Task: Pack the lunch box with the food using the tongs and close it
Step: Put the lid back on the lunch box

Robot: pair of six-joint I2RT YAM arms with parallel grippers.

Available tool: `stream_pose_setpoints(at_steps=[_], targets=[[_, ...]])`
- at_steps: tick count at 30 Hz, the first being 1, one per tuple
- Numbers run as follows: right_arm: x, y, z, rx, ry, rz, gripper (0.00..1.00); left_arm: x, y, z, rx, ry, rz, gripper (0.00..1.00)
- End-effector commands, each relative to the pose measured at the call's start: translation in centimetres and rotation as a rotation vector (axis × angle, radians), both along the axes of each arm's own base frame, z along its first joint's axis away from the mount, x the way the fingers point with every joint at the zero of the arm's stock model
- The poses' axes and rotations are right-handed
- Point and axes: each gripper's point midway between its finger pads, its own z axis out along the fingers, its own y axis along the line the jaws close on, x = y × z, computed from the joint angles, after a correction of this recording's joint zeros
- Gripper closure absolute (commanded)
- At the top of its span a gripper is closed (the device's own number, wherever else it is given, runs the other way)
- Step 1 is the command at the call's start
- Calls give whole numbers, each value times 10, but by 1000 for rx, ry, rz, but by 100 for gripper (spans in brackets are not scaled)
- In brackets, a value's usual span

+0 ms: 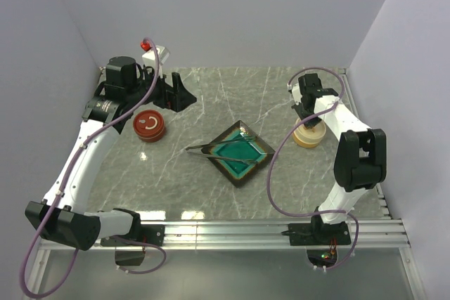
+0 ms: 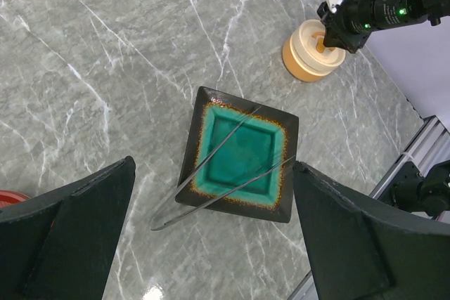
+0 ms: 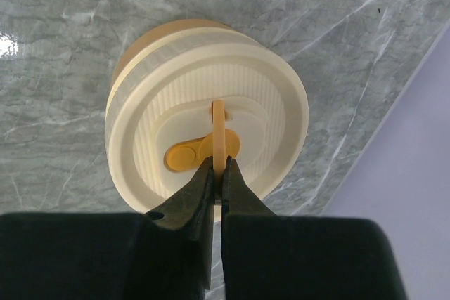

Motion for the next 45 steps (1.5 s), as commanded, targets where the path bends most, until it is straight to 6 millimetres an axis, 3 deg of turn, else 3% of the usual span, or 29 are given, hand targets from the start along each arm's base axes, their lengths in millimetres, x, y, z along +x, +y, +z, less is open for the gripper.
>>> stream_pose_setpoints(at_steps=[1,19,28,30,38,45], targets=[[9,5,12,25,-40,-9,100,-1,1,13,-18,-46,5,1],[7,14,-11,126,30,-30,100,0,0,10,-17,-39,-1,1],[11,19,8,231,4,-63,100,-1,1,9,-11,-39,-3,1],[10,25,9,272,20,-58,100,-1,1,10,-13,-40,-3,1],[6,17,-3,287,64,-98,100,-3,1,11,-7,-47,-2,1],[6,20,-3,316,64,-112,82,-2,1,12,-9,-49,-3,0]])
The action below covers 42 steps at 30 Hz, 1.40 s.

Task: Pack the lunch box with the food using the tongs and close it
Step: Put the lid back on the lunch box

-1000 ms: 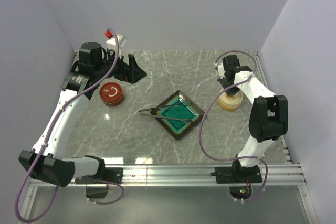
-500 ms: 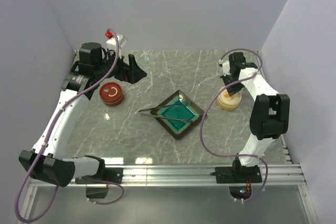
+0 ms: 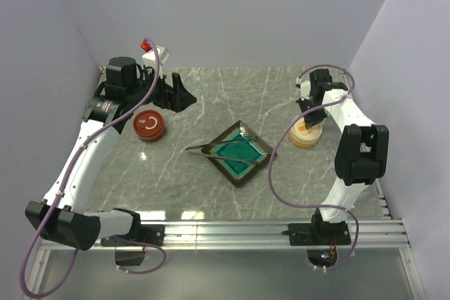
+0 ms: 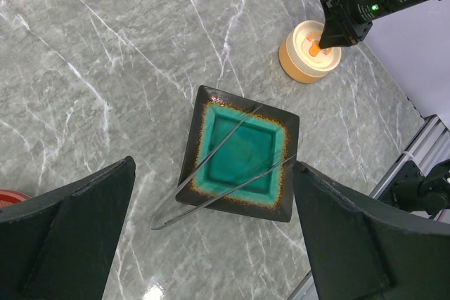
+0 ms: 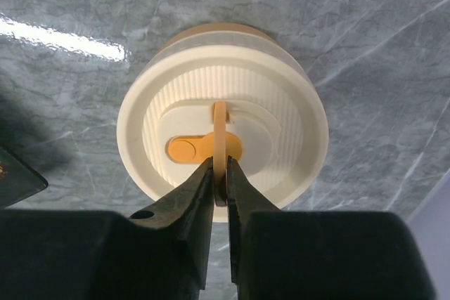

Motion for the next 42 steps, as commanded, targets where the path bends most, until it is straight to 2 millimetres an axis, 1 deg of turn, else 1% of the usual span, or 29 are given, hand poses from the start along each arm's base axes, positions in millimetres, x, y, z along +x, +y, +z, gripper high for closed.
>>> stream_pose_setpoints(at_steps=[1,3,4,5,6,7,15,20,27,29,42], targets=[[5,5,2,42,-1,-16,80,-2,1,13,-11,-48,-1,1],[5,5,1,42,2,-15,79,-3,1,13,-13,-49,-2,1],[5,-5,0,42,1,-41,80,-3,2,14,-13,-50,0,1],[5,-5,-1,45,4,-41,83,-3,1,13,-12,-50,-2,1],[6,-6,1,46,1,-45,98,-3,1,14,-13,-50,-2,1],[6,-6,2,53,-3,-49,100,-3,2,13,-11,-50,1,1],[11,-3,26,78,-50,-56,100,-3,1,13,-15,-43,-4,1],[12,-4,32,81,-60,-56,100,-3,0,13,-17,-43,-8,0],[11,-11,20,56,-34,-61,100,-2,0,15,-16,-44,-5,0],[10,-11,15,56,-24,-61,100,-2,0,14,-14,-47,-6,1],[11,-9,3,72,3,-58,100,-1,0,15,-13,-49,-5,1]])
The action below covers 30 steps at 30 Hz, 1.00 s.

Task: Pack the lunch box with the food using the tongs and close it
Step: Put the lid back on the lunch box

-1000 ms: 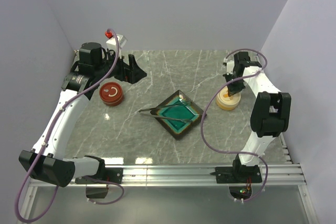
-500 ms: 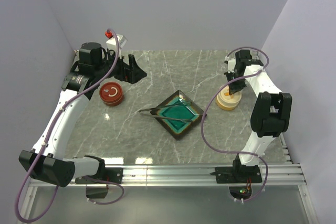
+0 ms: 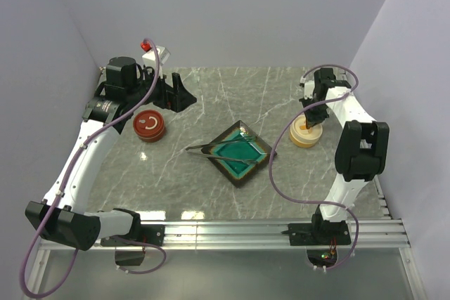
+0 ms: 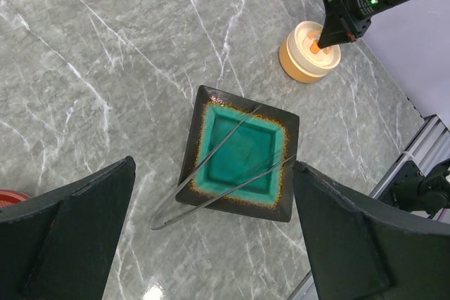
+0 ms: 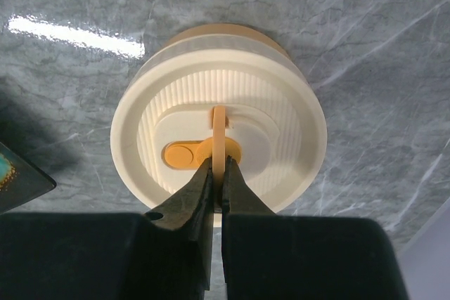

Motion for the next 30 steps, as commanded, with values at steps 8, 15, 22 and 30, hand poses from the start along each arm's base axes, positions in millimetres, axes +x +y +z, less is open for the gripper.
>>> stream_pose_setpoints(at_steps=[8,15,22,30], targets=[[6,-1,-1,21,-12,0,100,-2,1,13,-13,-46,-4,1],[2,-1,-8,12,-1,4,100,-2,1,11,-10,-43,-5,1],[-7,5,-19,-2,10,16,100,0,0,9,-11,-38,-6,1],[-12,5,-27,-30,-1,11,100,0,0,4,-9,-25,-6,0]])
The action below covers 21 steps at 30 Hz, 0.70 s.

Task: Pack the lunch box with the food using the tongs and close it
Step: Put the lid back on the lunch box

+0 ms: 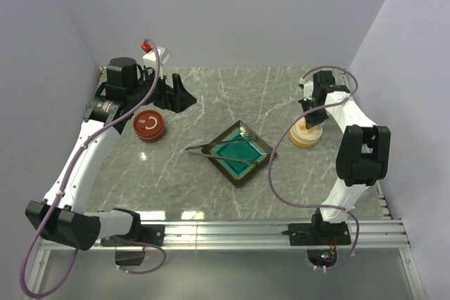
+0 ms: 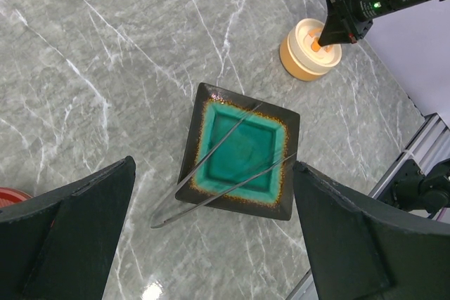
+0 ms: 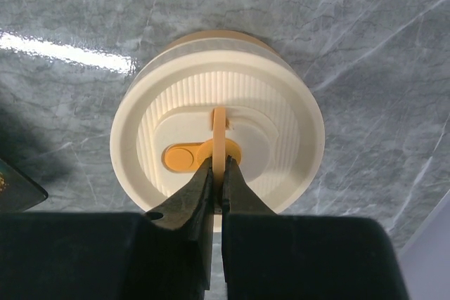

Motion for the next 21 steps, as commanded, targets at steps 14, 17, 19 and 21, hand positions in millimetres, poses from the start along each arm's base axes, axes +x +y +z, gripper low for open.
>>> stream_pose_setpoints(at_steps=[14,17,19,21], targets=[[-5,7,12,17,13,5,100,0,0,9,-9,-32,-4,0],[-2,7,22,18,2,11,100,-1,-1,9,-13,-33,-8,1],[-1,7,25,19,-2,13,100,0,0,8,-11,-32,-5,0],[-2,8,23,20,6,13,100,0,0,8,-11,-33,-6,1]])
